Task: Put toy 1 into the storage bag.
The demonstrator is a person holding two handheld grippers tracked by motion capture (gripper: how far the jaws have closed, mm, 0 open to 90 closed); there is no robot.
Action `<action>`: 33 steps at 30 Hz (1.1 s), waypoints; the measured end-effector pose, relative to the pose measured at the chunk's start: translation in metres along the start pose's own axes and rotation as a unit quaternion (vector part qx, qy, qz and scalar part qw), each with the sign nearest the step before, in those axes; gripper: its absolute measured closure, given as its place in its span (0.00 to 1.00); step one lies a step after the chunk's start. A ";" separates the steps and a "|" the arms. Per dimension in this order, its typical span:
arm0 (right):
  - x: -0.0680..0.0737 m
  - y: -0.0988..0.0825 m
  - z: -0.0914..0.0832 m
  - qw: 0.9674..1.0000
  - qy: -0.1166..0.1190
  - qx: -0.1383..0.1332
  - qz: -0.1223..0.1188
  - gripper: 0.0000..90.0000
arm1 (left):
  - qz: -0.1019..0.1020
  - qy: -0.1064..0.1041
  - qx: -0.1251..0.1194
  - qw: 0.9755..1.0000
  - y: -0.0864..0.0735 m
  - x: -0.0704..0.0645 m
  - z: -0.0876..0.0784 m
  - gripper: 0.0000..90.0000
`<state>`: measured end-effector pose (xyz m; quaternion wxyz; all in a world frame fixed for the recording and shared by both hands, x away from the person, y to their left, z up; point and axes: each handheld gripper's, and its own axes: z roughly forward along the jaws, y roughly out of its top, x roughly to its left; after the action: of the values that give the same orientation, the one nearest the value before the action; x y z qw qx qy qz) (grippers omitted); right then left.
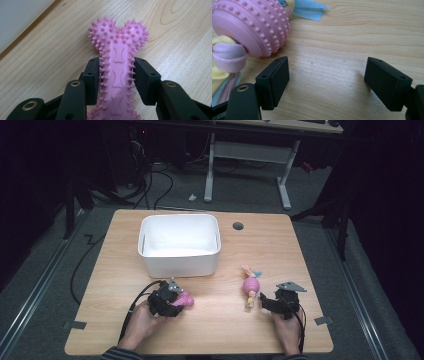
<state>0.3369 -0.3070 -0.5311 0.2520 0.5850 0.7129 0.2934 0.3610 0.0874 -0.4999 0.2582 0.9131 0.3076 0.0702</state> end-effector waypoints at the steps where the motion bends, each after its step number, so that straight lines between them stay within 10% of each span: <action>1: 0.000 0.000 0.000 1.000 0.000 0.000 0.000 0.22 | 0.002 0.000 0.001 1.000 0.000 0.000 0.000 0.65; 33: 0.001 0.000 0.000 1.000 0.001 -0.001 -0.002 0.23 | -0.018 -0.010 -0.043 0.999 -0.001 0.006 -0.036 0.65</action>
<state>0.3366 -0.3062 -0.5312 0.2521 0.5829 0.7143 0.2940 0.3548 0.1067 -0.4693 0.3019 0.8960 0.3182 0.0693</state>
